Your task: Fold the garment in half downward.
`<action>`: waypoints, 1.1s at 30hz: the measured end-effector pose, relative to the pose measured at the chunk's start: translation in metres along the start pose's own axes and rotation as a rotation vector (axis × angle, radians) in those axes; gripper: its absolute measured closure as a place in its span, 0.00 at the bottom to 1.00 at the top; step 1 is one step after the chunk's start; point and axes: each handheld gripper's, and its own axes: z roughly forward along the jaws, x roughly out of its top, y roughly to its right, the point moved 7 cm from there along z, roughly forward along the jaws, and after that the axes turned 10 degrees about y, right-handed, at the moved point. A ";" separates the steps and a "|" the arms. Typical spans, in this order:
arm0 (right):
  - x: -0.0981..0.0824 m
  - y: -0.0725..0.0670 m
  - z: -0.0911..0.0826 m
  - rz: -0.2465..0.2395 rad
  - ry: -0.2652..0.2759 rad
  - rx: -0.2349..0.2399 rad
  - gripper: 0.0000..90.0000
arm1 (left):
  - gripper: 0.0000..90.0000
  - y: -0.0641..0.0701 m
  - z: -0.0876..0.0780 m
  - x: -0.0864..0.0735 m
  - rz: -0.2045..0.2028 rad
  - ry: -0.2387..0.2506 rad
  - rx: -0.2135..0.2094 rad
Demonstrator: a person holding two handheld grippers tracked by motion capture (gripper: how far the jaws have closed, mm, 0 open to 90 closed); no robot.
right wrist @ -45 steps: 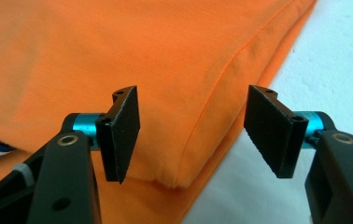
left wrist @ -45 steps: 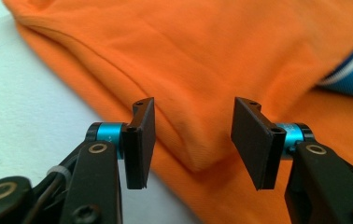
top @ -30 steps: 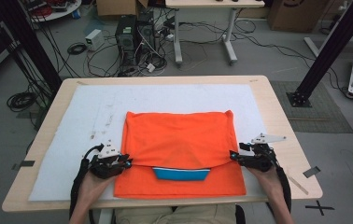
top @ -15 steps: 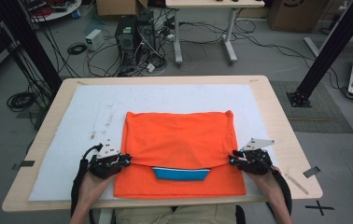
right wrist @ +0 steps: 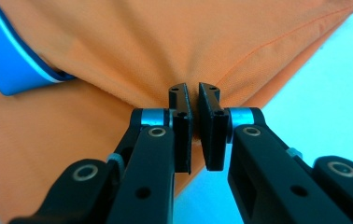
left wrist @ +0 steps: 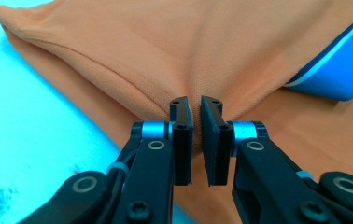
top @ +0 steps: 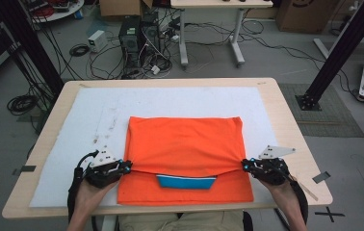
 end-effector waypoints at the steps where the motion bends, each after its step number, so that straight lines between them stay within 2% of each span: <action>1: -0.001 -0.001 -0.002 0.003 0.004 0.010 0.95 | 0.92 0.002 -0.002 -0.001 0.004 -0.004 -0.005; 3: -0.003 -0.004 -0.007 0.020 0.003 0.022 0.95 | 0.92 0.006 -0.006 -0.003 0.003 -0.004 -0.016; 9: -0.014 -0.014 -0.013 0.017 -0.004 0.042 0.95 | 0.92 0.016 -0.015 -0.011 0.007 -0.016 -0.039; 16: -0.020 -0.021 -0.024 0.040 0.009 0.071 0.95 | 0.92 0.025 -0.026 -0.016 -0.013 -0.022 -0.091; 21: -0.030 -0.026 -0.030 0.056 -0.001 0.091 0.95 | 0.92 0.035 -0.032 -0.024 -0.009 -0.049 -0.125; 25: -0.039 -0.029 -0.033 0.084 -0.006 0.105 0.95 | 0.92 0.040 -0.032 -0.032 -0.007 -0.077 -0.147; 28: -0.042 -0.030 -0.030 0.082 -0.008 0.102 0.94 | 0.92 0.039 -0.030 -0.033 -0.015 -0.082 -0.156; 31: -0.040 -0.031 -0.026 0.084 -0.004 0.109 0.84 | 0.88 0.038 -0.029 -0.030 -0.015 -0.067 -0.165; 33: -0.036 -0.029 -0.026 0.088 0.019 0.093 0.66 | 0.75 0.036 -0.030 -0.025 -0.002 -0.052 -0.158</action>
